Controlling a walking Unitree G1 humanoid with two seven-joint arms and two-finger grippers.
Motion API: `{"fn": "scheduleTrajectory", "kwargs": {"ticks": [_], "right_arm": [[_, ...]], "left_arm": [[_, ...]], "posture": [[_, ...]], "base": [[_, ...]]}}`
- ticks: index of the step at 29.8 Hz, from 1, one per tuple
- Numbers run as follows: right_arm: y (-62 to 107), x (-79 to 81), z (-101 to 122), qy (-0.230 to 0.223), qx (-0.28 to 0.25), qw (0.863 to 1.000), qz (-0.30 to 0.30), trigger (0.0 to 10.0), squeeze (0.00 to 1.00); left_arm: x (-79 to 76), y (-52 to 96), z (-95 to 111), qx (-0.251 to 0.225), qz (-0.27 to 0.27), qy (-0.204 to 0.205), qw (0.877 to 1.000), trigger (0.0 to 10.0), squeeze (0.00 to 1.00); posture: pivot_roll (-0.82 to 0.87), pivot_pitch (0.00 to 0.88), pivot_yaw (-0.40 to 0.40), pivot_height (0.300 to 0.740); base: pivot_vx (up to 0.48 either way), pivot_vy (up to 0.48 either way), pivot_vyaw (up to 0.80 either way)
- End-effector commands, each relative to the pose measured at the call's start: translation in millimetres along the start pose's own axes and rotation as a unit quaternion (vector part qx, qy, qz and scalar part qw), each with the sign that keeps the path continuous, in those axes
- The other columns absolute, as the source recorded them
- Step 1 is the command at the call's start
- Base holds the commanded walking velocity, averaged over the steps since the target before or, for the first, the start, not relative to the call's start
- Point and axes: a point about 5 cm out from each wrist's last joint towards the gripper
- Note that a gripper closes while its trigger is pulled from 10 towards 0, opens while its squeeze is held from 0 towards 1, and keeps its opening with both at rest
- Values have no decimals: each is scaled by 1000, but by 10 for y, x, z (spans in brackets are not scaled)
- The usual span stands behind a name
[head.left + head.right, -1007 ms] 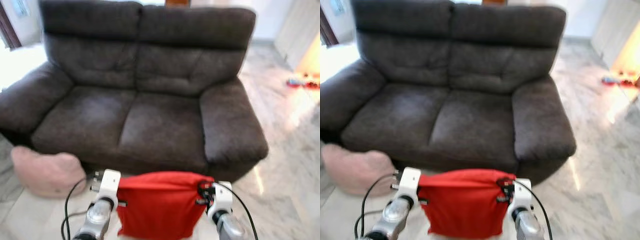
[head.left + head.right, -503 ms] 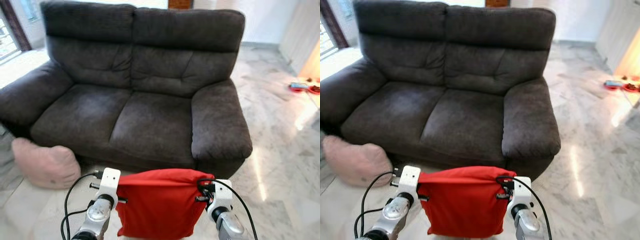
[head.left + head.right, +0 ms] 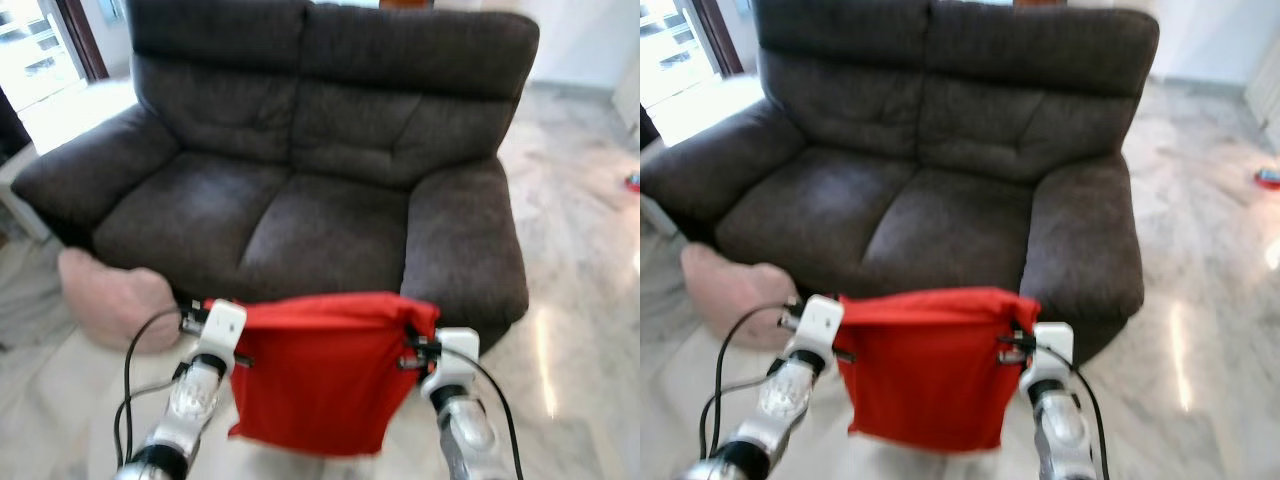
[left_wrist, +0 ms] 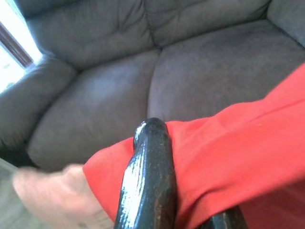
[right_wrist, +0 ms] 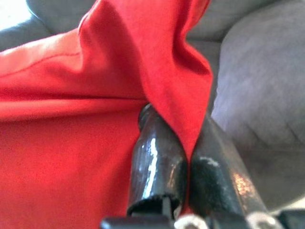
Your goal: Move the pillow to the sofa from floor
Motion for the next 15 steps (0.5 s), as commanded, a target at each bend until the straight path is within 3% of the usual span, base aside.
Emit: {"fn": "scheduleTrajectory", "kwargs": {"ticks": [1, 5, 7, 15], "right_arm": [[36, -239, 211, -7, -66, 995, -69, 10000, 0], [57, -181, 287, -2, -93, 994, -65, 10000, 0], [60, -128, 384, -5, -118, 991, -63, 10000, 0], [18, -71, 535, 10, -139, 989, -46, 10000, 0]], "left_arm": [[399, -41, 88, -34, 87, -10, 996, 10000, 0], [428, -82, 223, -66, 90, -22, 994, 10000, 0], [477, -118, 396, -102, 99, -29, 989, 10000, 0], [520, -123, 479, -117, 109, -29, 987, 10000, 0]], "posture": [[26, 0, -35, 740], [22, 0, -31, 740], [23, 0, -29, 740], [20, 0, -32, 740]], "base": [[0, 0, 0], [0, 0, 0], [0, 0, 0], [0, 0, 0]]}}
Point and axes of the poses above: a point about 5 cm out from each wrist's last joint towards the gripper, its own y axis pointing back from the gripper into the wrist, its own z axis along the axis of the wrist's last joint, x = y × z, and after that the axes turned 7 degrees about -y, right-handed
